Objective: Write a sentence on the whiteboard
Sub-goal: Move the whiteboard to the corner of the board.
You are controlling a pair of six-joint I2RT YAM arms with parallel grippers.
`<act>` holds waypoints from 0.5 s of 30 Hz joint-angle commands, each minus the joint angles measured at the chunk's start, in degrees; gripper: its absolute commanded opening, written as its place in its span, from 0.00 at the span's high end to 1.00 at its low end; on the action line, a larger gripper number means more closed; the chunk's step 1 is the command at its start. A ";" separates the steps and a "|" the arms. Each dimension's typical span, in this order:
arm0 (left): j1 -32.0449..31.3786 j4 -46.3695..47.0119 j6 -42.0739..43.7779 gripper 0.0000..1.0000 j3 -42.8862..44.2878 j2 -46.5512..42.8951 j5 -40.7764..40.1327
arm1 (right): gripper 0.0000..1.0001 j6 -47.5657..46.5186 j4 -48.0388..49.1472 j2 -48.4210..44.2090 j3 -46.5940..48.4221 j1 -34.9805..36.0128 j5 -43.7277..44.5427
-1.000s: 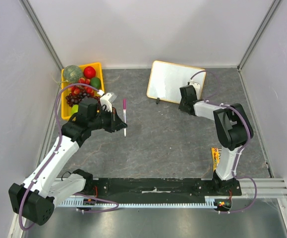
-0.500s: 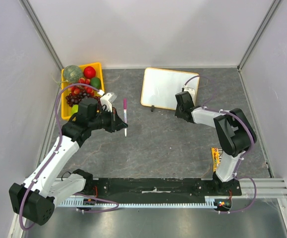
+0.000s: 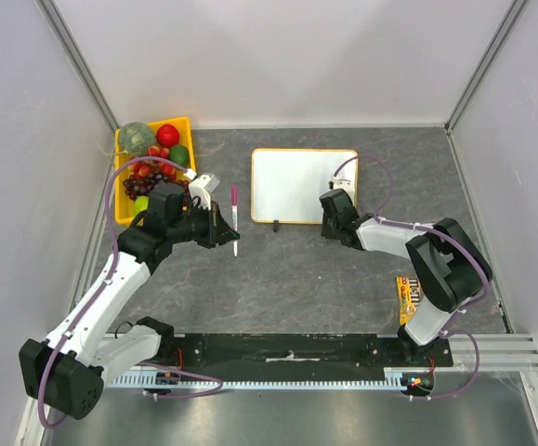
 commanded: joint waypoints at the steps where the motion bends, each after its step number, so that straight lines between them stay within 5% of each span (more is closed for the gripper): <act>1: 0.47 2.04 0.41 0.98 0.16 0.31 1.66 | 1.00 1.52 -10.90 1.87 -4.94 2.10 -6.65; 15: 0.65 2.04 0.41 0.98 0.25 1.54 2.01 | 1.00 5.38 -12.83 -1.47 -11.35 8.52 -7.62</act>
